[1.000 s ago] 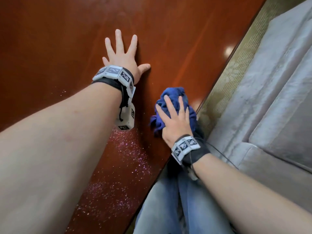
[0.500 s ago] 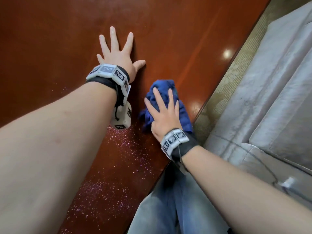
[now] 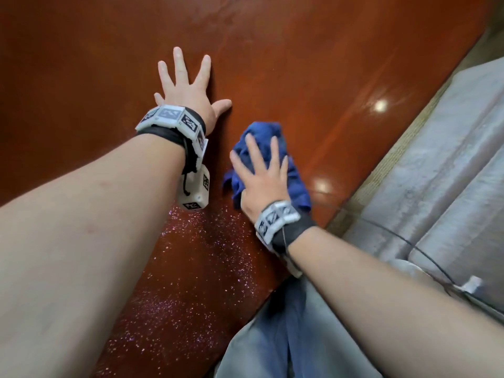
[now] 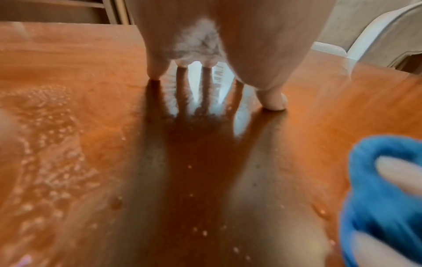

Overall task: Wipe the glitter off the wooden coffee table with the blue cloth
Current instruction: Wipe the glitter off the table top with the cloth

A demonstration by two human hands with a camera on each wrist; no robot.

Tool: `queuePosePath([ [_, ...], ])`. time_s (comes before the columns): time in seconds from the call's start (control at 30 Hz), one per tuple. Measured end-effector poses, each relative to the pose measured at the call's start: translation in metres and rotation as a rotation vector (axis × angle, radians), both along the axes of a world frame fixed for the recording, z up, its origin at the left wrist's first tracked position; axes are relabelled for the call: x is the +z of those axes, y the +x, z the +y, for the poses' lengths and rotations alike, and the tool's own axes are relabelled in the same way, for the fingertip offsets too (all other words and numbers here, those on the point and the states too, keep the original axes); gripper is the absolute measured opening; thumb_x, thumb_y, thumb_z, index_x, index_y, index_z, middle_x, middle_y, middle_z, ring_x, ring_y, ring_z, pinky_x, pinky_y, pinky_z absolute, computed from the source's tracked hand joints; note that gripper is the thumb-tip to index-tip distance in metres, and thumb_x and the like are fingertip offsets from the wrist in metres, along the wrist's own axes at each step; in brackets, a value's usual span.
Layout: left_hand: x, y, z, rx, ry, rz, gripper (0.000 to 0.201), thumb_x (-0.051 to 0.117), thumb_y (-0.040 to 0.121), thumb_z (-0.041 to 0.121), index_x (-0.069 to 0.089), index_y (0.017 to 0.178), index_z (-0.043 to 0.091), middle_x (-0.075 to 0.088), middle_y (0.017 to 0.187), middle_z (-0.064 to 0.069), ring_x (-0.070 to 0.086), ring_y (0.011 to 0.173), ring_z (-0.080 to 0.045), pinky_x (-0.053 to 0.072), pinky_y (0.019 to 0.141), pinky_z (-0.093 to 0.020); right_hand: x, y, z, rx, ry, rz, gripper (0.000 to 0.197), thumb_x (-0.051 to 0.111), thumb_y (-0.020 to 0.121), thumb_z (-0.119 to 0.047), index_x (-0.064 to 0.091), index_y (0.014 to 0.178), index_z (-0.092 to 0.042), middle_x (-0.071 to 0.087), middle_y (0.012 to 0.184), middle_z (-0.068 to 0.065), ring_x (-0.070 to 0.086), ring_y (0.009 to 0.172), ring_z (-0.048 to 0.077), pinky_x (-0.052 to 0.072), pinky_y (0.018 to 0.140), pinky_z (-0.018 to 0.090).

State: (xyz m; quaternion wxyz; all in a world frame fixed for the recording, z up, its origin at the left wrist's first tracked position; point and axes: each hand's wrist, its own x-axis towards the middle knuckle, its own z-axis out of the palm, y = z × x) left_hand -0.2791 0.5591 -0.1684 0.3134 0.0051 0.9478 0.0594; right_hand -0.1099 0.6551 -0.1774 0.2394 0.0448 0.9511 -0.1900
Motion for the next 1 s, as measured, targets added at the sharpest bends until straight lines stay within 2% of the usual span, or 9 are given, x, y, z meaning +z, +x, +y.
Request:
queuePosePath([
  [0.1,0.001,-0.007,-0.013,0.027,-0.003,-0.012,0.082,0.055,0.087,0.061,0.006,0.151,0.045,-0.018,0.161,0.002,-0.012,0.147,-0.030,0.015,0.114,-0.060,0.001,0.021,0.013,0.067,0.006,-0.075,0.078,0.045,0.073,-0.015,0.025,0.146,-0.034,0.000,0.159,-0.004,-0.010,0.142,0.040,0.004,0.109,0.063],
  [0.17,0.002,-0.010,-0.021,0.030,-0.002,-0.013,0.082,0.054,0.087,0.062,0.006,0.151,0.045,-0.018,0.161,0.001,-0.012,0.147,-0.030,0.014,0.115,-0.060,0.005,0.014,0.041,-0.053,0.049,-0.084,0.081,0.040,0.067,-0.016,0.029,0.145,-0.034,0.004,0.159,-0.003,-0.006,0.142,0.040,0.007,0.109,0.062],
  [0.27,0.001,-0.012,-0.028,0.029,-0.002,-0.008,0.081,0.053,0.087,0.063,0.006,0.151,0.045,-0.018,0.161,0.002,-0.013,0.147,-0.028,0.013,0.115,-0.059,0.007,-0.026,0.075,-0.253,0.117,-0.080,0.078,0.041,0.073,-0.010,0.027,0.146,-0.034,-0.001,0.159,-0.002,-0.009,0.142,0.041,0.004,0.111,0.062],
  [0.37,0.000,-0.013,-0.029,0.026,-0.009,-0.006,0.080,0.050,0.089,0.063,0.005,0.151,0.044,-0.018,0.161,0.001,-0.012,0.148,-0.027,0.014,0.115,-0.058,0.004,-0.072,0.062,-0.330,0.174,-0.034,0.079,0.044,0.075,-0.008,0.024,0.146,-0.036,-0.004,0.159,-0.001,-0.010,0.141,0.044,0.006,0.110,0.063],
  [0.47,-0.002,-0.018,-0.040,0.056,-0.011,0.014,0.078,0.050,0.089,0.061,0.006,0.151,0.043,-0.016,0.161,0.001,-0.011,0.148,-0.026,0.015,0.114,-0.058,-0.001,-0.085,0.010,-0.213,0.139,0.036,0.075,0.045,0.074,-0.017,0.029,0.144,-0.036,0.003,0.159,0.001,-0.005,0.141,0.046,0.008,0.108,0.065],
  [0.63,-0.001,-0.027,-0.066,0.101,-0.025,0.010,0.079,0.050,0.089,0.061,0.005,0.151,0.044,-0.016,0.161,0.001,-0.011,0.148,-0.025,0.015,0.114,-0.060,0.001,-0.026,-0.037,0.166,-0.008,-0.053,0.076,0.050,0.077,-0.018,0.023,0.147,-0.035,-0.002,0.159,-0.005,-0.013,0.142,0.039,-0.001,0.110,0.061],
  [0.73,0.001,-0.030,-0.078,0.105,-0.036,-0.008,0.082,0.051,0.088,0.064,0.003,0.151,0.044,-0.018,0.160,0.002,-0.013,0.148,-0.026,0.014,0.114,-0.061,0.004,-0.020,0.003,0.090,0.032,-0.068,0.082,0.044,0.065,-0.019,0.030,0.144,-0.035,0.007,0.158,-0.004,-0.004,0.143,0.039,0.006,0.108,0.063],
  [0.8,0.000,-0.029,-0.086,0.102,-0.035,-0.007,0.083,0.051,0.086,0.065,0.003,0.150,0.045,-0.019,0.160,0.001,-0.014,0.147,-0.027,0.013,0.113,-0.062,0.004,-0.043,0.025,0.023,0.106,-0.088,0.085,0.038,0.063,-0.020,0.026,0.145,-0.036,0.003,0.159,-0.004,-0.007,0.142,0.040,0.004,0.109,0.064],
  [1.0,-0.002,-0.023,-0.103,0.158,-0.015,0.012,0.087,0.053,0.082,0.069,0.004,0.150,0.045,-0.020,0.160,-0.001,-0.015,0.147,-0.032,0.012,0.112,-0.063,-0.005,-0.132,-0.018,-0.064,0.134,-0.032,0.081,0.044,0.077,-0.014,0.015,0.147,-0.041,-0.008,0.158,-0.003,-0.014,0.141,0.041,0.000,0.109,0.064],
])
